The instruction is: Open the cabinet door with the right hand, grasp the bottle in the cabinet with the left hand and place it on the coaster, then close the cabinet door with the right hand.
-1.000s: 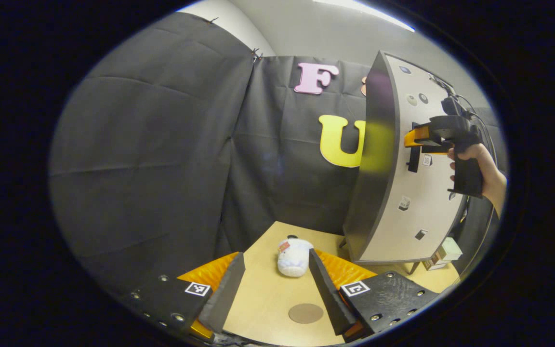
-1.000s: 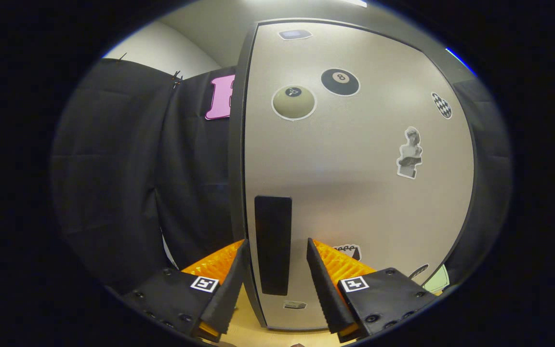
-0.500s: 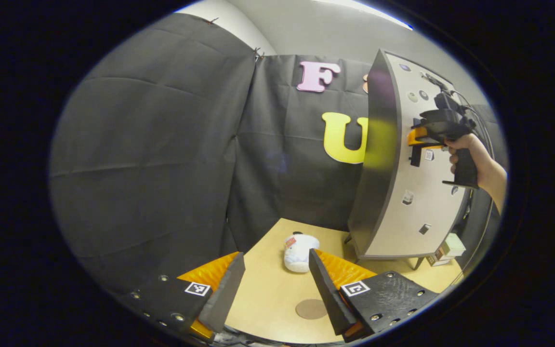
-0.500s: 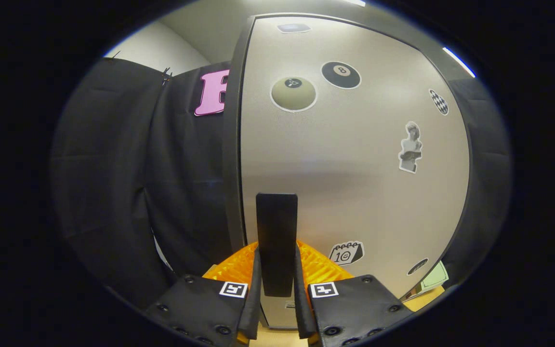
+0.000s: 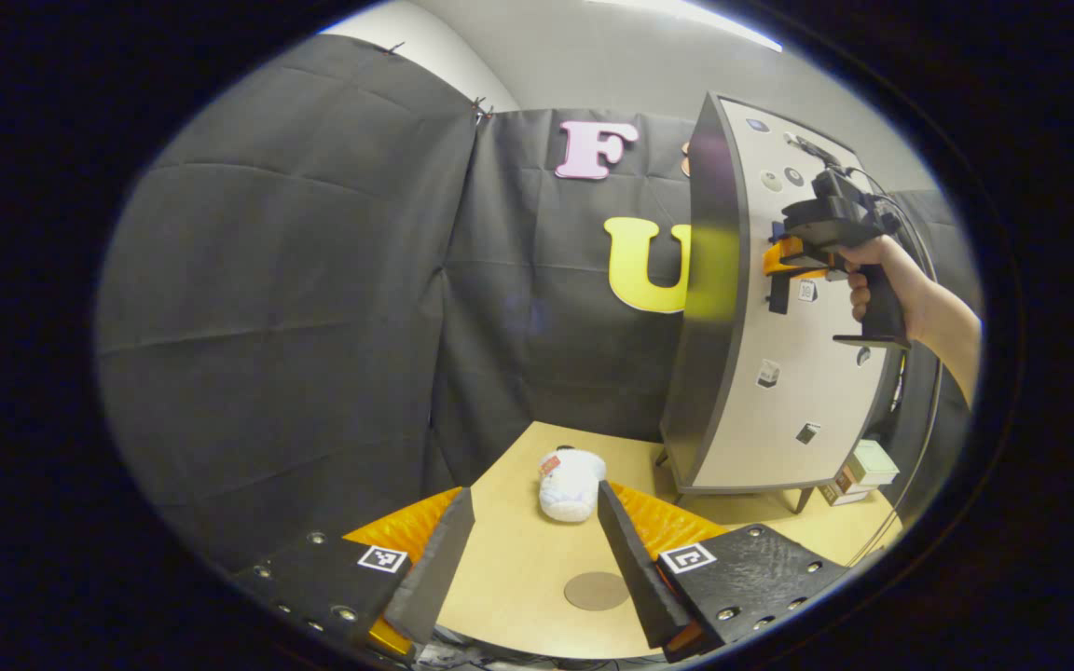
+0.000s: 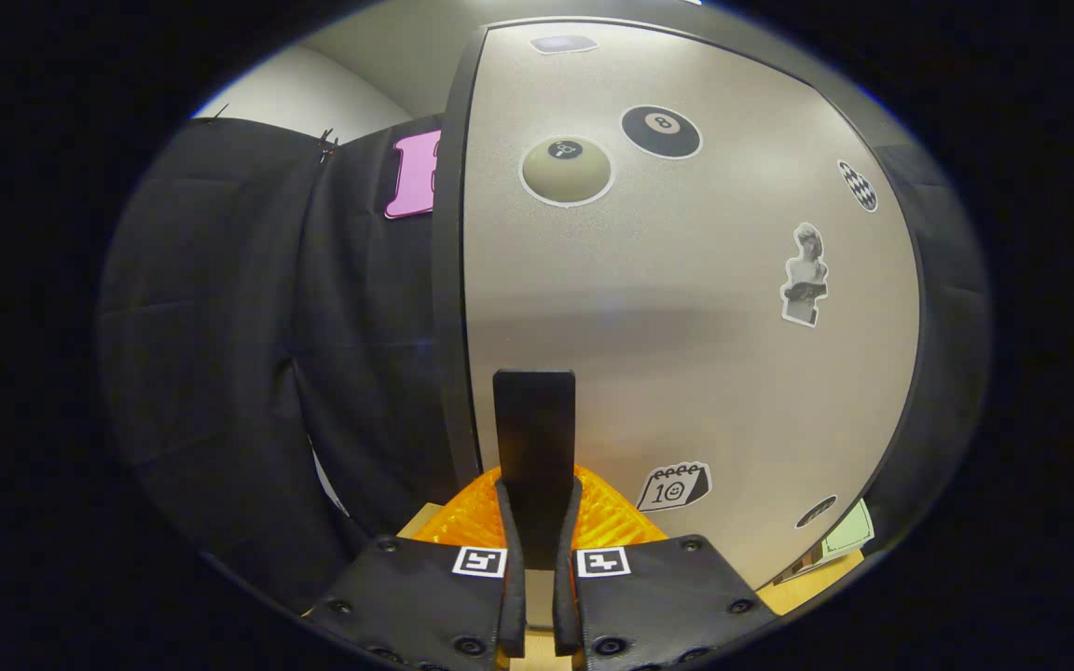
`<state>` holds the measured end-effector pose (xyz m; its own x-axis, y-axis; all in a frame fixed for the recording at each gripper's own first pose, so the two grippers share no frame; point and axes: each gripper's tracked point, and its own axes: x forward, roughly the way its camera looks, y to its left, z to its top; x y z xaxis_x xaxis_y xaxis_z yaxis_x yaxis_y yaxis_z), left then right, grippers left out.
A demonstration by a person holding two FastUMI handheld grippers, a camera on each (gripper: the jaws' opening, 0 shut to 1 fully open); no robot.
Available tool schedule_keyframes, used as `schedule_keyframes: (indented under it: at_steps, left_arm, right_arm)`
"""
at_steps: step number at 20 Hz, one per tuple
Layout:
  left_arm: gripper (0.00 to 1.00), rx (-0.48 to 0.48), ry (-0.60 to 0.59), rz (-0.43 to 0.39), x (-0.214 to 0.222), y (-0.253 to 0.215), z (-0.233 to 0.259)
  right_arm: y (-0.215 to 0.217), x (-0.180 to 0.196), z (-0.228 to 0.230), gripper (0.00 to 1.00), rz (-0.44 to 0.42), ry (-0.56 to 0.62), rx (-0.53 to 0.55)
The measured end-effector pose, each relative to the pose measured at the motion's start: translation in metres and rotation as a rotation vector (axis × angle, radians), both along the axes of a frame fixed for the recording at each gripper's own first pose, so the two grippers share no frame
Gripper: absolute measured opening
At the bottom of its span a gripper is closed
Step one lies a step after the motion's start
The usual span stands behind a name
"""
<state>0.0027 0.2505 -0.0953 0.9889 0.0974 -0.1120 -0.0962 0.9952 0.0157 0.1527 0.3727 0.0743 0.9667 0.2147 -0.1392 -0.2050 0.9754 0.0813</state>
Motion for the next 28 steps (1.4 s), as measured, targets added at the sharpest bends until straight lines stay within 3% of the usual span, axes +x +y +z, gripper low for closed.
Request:
schedule_keyframes:
  at_steps: [4, 5, 6, 16, 17, 20, 21, 22, 23, 28]
  left_arm:
    - [0.8, 0.046, -0.017, -0.029, 0.004, -0.01, 0.013]
    - [0.8, 0.06, -0.021, -0.036, 0.007, -0.015, 0.016]
    - [0.8, 0.07, -0.025, -0.042, 0.007, -0.018, 0.019]
    - [0.8, 0.075, -0.007, -0.097, -0.003, -0.048, 0.012]
    - [0.8, 0.074, -0.005, -0.105, -0.002, -0.05, 0.013]
    - [0.81, 0.074, -0.009, -0.129, 0.003, -0.061, 0.017]
    - [0.8, 0.077, -0.009, -0.136, 0.005, -0.066, 0.018]
    - [0.8, 0.077, -0.008, -0.145, 0.007, -0.071, 0.018]
    - [0.8, 0.075, -0.007, -0.154, 0.009, -0.076, 0.019]
    - [0.8, 0.079, -0.002, -0.187, 0.016, -0.096, 0.022]
  right_arm:
    - [-0.002, -0.006, 0.0, 0.1, 0.028, -0.011, -0.007]
    - [-0.003, -0.009, 0.001, 0.17, 0.037, -0.011, -0.006]
    - [-0.002, -0.013, 0.001, 0.13, 0.049, -0.015, -0.007]
    - [-0.012, -0.052, 0.003, 0.1, 0.189, -0.022, 0.015]
    - [-0.014, -0.053, 0.003, 0.13, 0.196, -0.022, 0.013]
    - [-0.019, -0.06, 0.002, 0.1, 0.213, -0.026, 0.013]
    - [-0.021, -0.062, 0.002, 0.13, 0.221, -0.023, 0.022]
    - [-0.023, -0.064, 0.001, 0.1, 0.23, -0.02, 0.032]
    - [-0.026, -0.065, 0.001, 0.13, 0.237, -0.02, 0.035]
    - [-0.036, -0.07, -0.001, 0.1, 0.262, -0.024, 0.045]
